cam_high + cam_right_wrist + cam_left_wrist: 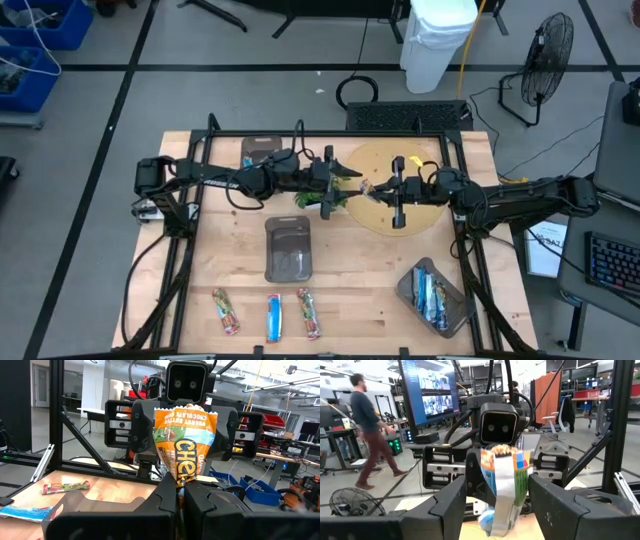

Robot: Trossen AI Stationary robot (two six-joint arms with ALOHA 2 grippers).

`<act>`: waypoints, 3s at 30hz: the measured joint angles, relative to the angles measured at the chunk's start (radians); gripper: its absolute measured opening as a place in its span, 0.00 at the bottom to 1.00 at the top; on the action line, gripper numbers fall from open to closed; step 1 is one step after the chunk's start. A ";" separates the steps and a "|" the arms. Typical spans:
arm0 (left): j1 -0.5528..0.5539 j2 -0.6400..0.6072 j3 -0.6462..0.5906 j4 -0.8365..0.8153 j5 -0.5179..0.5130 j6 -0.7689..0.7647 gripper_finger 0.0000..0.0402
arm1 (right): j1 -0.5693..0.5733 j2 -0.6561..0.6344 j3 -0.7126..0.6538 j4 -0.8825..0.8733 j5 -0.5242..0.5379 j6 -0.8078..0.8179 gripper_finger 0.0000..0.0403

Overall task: Pick and place Granola Bars by type
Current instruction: Put the orange granola bar into the top black bin

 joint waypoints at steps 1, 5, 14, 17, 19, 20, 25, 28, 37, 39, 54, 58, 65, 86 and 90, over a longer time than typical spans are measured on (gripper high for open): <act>0.000 0.000 0.004 0.000 0.000 -0.002 0.53 | 0.000 0.000 0.000 0.000 0.000 0.000 0.00; 0.000 0.000 0.022 -0.004 0.007 -0.006 0.53 | 0.000 0.000 0.000 0.000 0.000 0.000 0.00; 0.000 0.003 0.026 -0.015 0.014 -0.028 0.53 | 0.000 0.000 0.000 0.000 0.000 0.000 0.00; 0.000 0.013 0.026 -0.003 0.049 -0.043 0.53 | 0.000 0.000 0.000 0.001 0.000 0.000 0.00; 0.000 0.027 0.026 0.012 0.050 -0.044 0.53 | 0.000 0.000 0.000 0.004 0.000 0.000 0.00; 0.000 0.035 0.026 0.024 0.050 -0.046 0.53 | 0.000 0.000 0.000 0.006 0.000 0.000 0.00; 0.001 0.037 0.026 0.046 0.050 -0.057 0.53 | 0.000 0.000 0.000 0.007 0.000 0.000 0.00; 0.001 0.037 0.026 0.057 0.051 -0.055 0.53 | 0.000 0.000 0.000 0.007 0.000 0.000 0.00; 0.003 0.037 0.026 0.060 0.053 -0.078 0.53 | 0.000 0.000 0.000 0.007 0.000 0.000 0.00; 0.003 0.037 0.026 0.059 0.053 -0.078 0.53 | 0.000 0.000 0.000 0.007 0.000 0.000 0.00; 0.003 0.079 0.051 0.066 0.082 -0.091 0.53 | 0.000 0.000 0.000 0.019 0.000 0.000 0.00; 0.002 0.145 0.114 0.054 0.094 -0.109 0.51 | 0.000 0.000 0.000 0.017 0.001 0.004 0.00; 0.006 0.160 0.136 0.038 0.104 -0.089 0.33 | 0.000 0.000 0.000 0.008 0.000 0.007 0.00; 0.005 0.124 0.132 0.013 0.107 -0.047 0.34 | 0.000 -0.001 0.001 -0.004 0.000 0.008 0.00; 0.005 0.124 0.132 0.013 0.106 -0.040 0.34 | 0.000 -0.001 0.001 -0.006 0.000 0.008 0.00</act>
